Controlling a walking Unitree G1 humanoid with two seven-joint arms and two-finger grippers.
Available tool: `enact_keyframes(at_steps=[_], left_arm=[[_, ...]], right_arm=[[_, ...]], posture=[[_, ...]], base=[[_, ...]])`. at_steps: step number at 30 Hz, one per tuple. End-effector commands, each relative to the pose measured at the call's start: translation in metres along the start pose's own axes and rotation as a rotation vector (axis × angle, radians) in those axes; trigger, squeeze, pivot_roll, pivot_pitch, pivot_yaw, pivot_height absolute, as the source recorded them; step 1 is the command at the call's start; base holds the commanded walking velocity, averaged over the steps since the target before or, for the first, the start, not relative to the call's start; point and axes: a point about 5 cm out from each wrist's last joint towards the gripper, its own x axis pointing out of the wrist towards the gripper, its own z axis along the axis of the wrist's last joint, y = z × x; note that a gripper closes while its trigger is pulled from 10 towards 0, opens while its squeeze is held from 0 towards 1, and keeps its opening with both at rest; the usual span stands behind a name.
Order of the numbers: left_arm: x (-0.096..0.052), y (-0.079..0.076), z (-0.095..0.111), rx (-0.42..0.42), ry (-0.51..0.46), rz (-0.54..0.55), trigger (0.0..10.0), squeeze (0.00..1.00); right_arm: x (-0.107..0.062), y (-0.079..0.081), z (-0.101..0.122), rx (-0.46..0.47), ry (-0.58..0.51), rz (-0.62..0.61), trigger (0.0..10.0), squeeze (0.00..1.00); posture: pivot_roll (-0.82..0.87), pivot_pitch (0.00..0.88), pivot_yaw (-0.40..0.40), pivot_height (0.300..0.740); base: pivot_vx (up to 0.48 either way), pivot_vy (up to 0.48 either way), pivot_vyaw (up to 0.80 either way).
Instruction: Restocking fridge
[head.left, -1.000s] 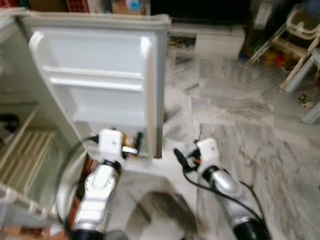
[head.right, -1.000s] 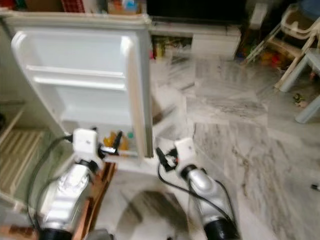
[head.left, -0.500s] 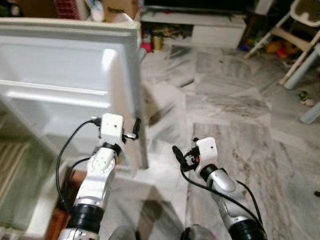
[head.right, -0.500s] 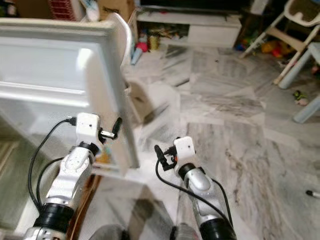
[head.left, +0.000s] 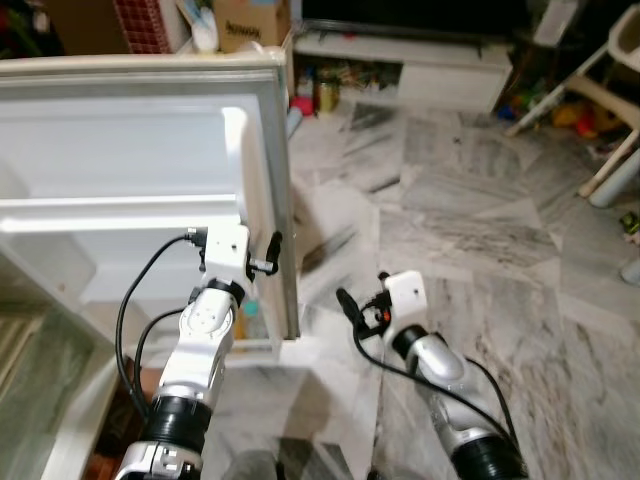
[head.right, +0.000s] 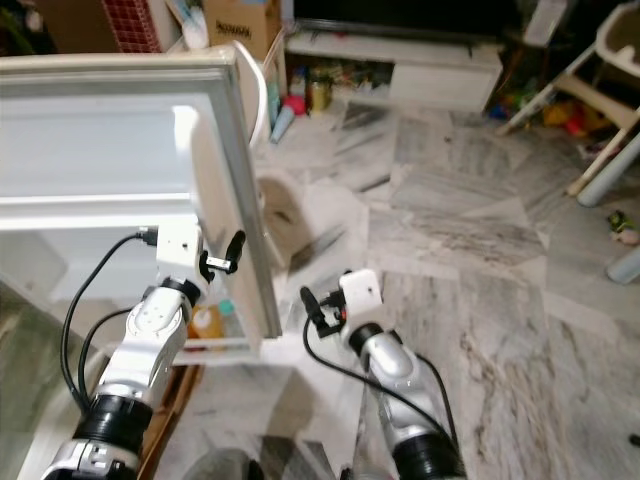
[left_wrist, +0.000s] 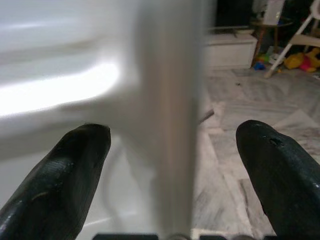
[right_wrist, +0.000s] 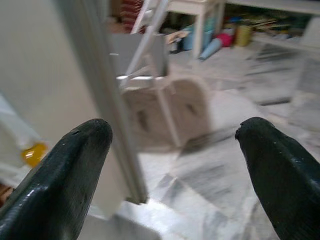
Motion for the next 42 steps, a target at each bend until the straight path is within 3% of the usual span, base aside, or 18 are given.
enact_keyframes(at_steps=[1, 5, 8, 17, 29, 42], left_arm=[[-0.012, 0.003, -0.008, 0.011, 0.027, 0.033, 10.0, 0.00], [-0.022, 0.009, -0.011, 0.023, 0.028, 0.072, 10.0, 0.00], [-0.043, 0.020, -0.018, 0.039, 0.042, 0.137, 10.0, 0.00], [-0.063, 0.027, -0.026, 0.051, 0.071, 0.194, 10.0, 0.00], [-0.064, 0.016, -0.034, 0.059, 0.091, 0.132, 10.0, 0.00], [-0.049, 0.016, -0.027, 0.096, 0.064, 0.090, 10.0, 0.00]], right_arm=[[-0.004, -0.005, -0.004, -0.006, 0.013, -0.022, 10.0, 0.00], [-0.004, -0.006, -0.003, -0.007, 0.011, -0.022, 10.0, 0.00], [-0.004, -0.006, -0.002, -0.017, 0.004, -0.025, 10.0, 0.00], [-0.007, -0.011, 0.001, -0.037, -0.033, -0.066, 10.0, 0.00], [-0.014, -0.017, -0.001, -0.013, -0.057, -0.146, 10.0, 0.00], [-0.003, -0.021, 0.010, -0.026, -0.093, -0.178, 10.0, 0.00]], posture=[[0.12, 0.010, 0.013, 0.740], [0.13, 0.013, 0.010, 0.740], [0.13, 0.008, 0.006, 0.740], [0.12, 0.000, 0.011, 0.740], [0.09, 0.000, 0.014, 0.740], [0.08, 0.000, 0.007, 0.740]], base=[[0.000, 0.000, 0.00], [0.000, 0.000, 0.00], [0.000, 0.000, 0.00], [0.000, 0.000, 0.00], [0.000, -0.256, -0.73], [0.000, -0.437, -0.80]])
